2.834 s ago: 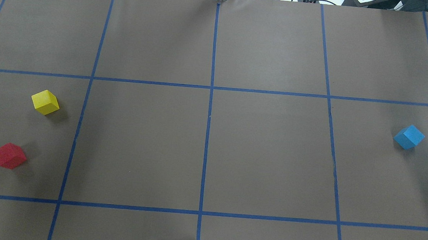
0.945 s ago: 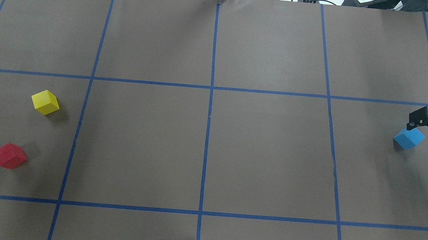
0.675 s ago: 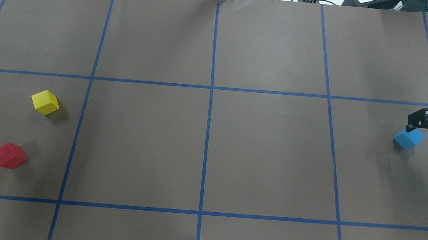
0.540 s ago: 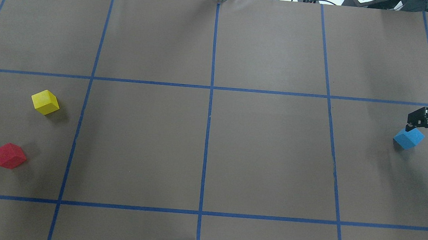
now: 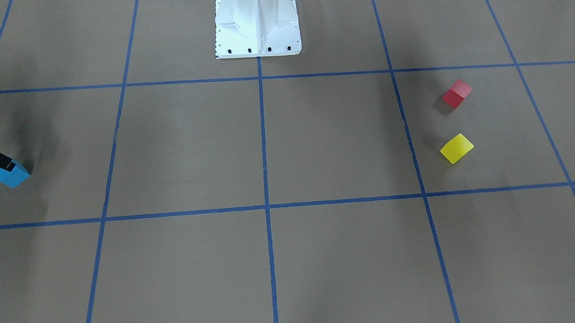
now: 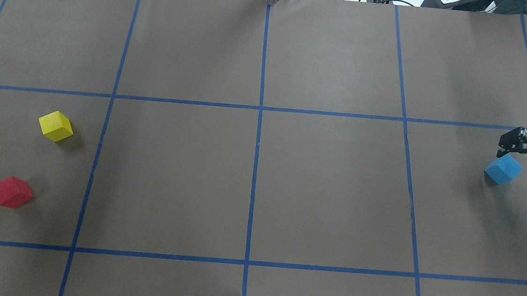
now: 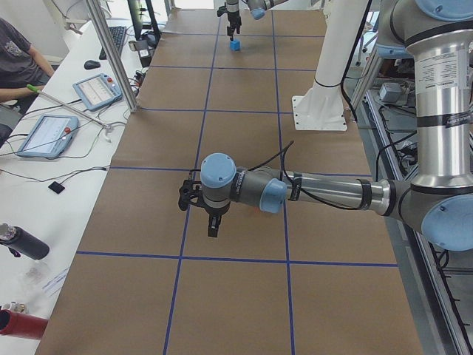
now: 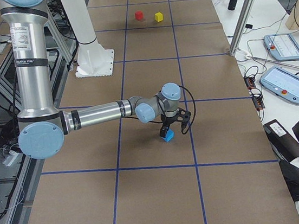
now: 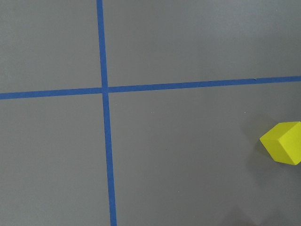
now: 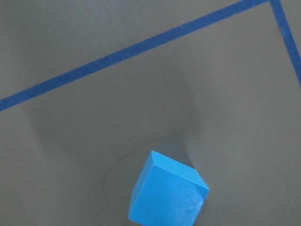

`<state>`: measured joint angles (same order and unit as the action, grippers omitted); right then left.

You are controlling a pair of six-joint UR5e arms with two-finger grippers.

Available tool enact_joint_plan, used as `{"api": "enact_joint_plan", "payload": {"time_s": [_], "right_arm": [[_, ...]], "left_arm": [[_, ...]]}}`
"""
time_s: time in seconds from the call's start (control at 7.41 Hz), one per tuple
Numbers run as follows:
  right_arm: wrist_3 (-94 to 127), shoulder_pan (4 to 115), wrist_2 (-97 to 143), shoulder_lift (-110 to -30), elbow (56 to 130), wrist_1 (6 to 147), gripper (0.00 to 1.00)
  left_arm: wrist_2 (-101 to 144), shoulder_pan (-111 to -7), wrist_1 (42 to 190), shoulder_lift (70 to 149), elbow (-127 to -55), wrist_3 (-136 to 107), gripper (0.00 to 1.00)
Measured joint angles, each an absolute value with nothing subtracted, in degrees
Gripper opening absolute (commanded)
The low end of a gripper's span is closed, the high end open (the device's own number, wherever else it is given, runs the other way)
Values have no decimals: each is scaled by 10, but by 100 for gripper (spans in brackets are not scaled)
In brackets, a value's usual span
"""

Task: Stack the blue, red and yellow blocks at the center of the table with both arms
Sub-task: 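Lower the right gripper over the blue cube and close on it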

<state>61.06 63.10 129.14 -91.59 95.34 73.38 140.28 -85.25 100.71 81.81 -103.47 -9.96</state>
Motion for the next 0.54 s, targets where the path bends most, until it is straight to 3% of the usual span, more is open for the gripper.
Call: {"api": "enact_joint_plan", "payload": {"time_s": [0.54], "right_arm": [[647,630,1291,-907,937,733,98]], "left_arm": [[1403,-853,1007,816,-1044,-101,100]]}}
